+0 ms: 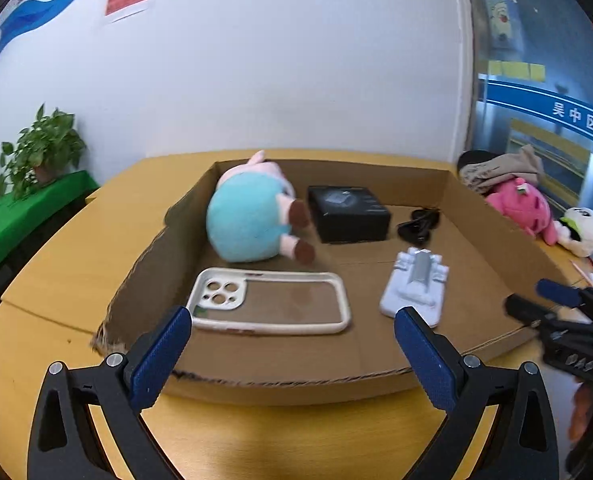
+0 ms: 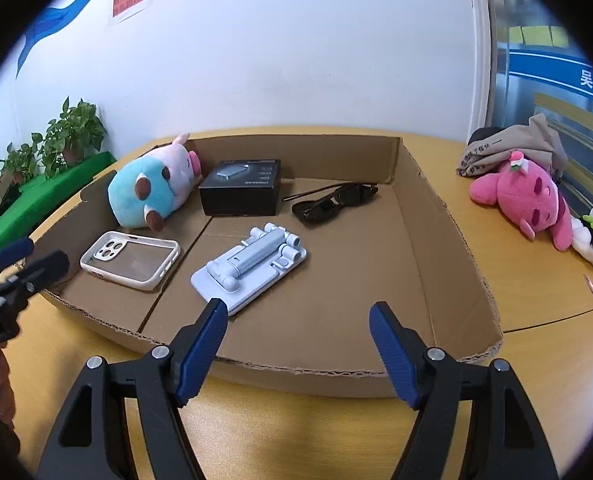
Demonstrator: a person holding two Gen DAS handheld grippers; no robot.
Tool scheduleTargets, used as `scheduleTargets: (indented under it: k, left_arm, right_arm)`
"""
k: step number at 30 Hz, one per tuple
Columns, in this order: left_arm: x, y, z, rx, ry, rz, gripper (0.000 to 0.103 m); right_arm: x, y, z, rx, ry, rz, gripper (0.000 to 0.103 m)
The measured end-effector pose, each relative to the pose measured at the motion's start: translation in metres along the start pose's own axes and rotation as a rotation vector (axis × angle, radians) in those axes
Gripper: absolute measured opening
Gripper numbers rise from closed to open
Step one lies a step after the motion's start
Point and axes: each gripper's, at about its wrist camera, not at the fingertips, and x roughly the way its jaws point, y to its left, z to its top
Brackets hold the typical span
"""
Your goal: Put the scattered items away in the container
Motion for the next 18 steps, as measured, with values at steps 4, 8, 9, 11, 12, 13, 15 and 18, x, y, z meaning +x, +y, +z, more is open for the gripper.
scheduleTargets:
  k: [4,8,9,11,12,13,15,18]
  left_arm:
    - [-0.003,-0.007,-0.014,0.059,-0.07,0.048,0.103]
    - [-0.002,-0.006,-0.016,0.056,-0.082,0.044,0.103]
    - [-0.002,-0.006,-0.016,0.057,-0.079,0.043,0.103]
    - [-0.002,-0.006,-0.016,0.056,-0.073,0.04,0.103]
    - [-0.002,-0.007,-0.017,0.057,-0.072,0.04,0.103]
    - [-0.002,-0.007,-0.017,0.057,-0.073,0.041,0.103]
    - [-0.003,-0.007,-0.017,0.057,-0.072,0.041,0.103]
    - [-0.002,-0.007,-0.017,0.057,-0.072,0.041,0.103]
  right_arm:
    - [-0.003,-0.003,-0.008,-0.002,-0.044,0.007,0.08]
    - [-0.009,-0.002,-0.017,-0.019,-0.106,0.01,0.08]
    - [-0.01,-0.002,-0.019,-0.025,-0.128,0.011,0.08]
    - [-0.01,-0.003,-0.021,-0.022,-0.131,0.019,0.081]
    - [-0.01,-0.003,-0.021,-0.022,-0.131,0.019,0.081]
    - [-0.01,-0.002,-0.021,-0.022,-0.13,0.019,0.081]
    - [-0.01,-0.003,-0.019,-0.022,-0.131,0.021,0.081]
    - [-0.01,-0.004,-0.018,-0.022,-0.131,0.027,0.082]
